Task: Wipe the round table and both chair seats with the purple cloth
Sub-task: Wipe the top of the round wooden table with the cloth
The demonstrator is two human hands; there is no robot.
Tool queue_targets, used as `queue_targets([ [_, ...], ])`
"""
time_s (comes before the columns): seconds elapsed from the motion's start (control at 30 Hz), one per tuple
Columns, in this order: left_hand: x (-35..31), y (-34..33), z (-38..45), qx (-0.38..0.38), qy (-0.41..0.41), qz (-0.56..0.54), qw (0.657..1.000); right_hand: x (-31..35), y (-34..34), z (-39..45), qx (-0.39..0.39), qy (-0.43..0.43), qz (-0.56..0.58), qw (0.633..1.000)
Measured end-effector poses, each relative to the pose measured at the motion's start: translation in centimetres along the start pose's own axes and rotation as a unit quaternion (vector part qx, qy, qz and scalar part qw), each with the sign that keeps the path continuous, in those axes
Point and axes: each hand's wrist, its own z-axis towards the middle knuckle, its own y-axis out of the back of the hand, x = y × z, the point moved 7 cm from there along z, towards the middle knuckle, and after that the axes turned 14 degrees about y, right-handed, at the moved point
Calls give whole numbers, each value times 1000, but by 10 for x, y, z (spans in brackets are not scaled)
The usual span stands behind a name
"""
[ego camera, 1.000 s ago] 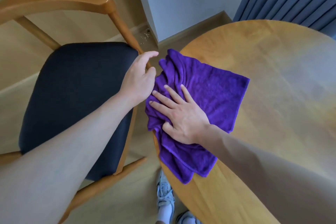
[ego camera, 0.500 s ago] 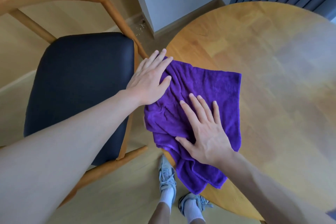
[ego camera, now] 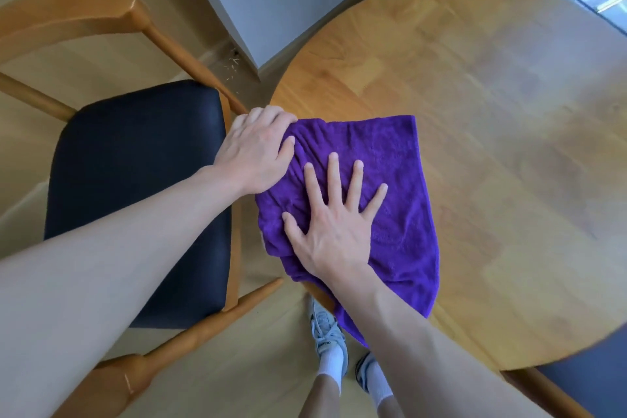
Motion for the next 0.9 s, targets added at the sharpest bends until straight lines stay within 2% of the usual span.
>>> queue_targets([
  [0.2, -5, -12, -3, 47, -10, 3, 999, -9, -1, -27, 33, 67, -27, 997],
  [0.33, -13, -27, -14, 68, -20, 3, 997, -24, 4, -53, 63, 147, -33, 987],
  [0.57, -38, -56, -63, 62, -34, 6, 997, -62, 18, -95, 130, 260, -46, 956],
  [0.9, -97, -103, -112, 17, 16, 6, 1000, -135, 46, -145, 134, 253, -44, 957],
])
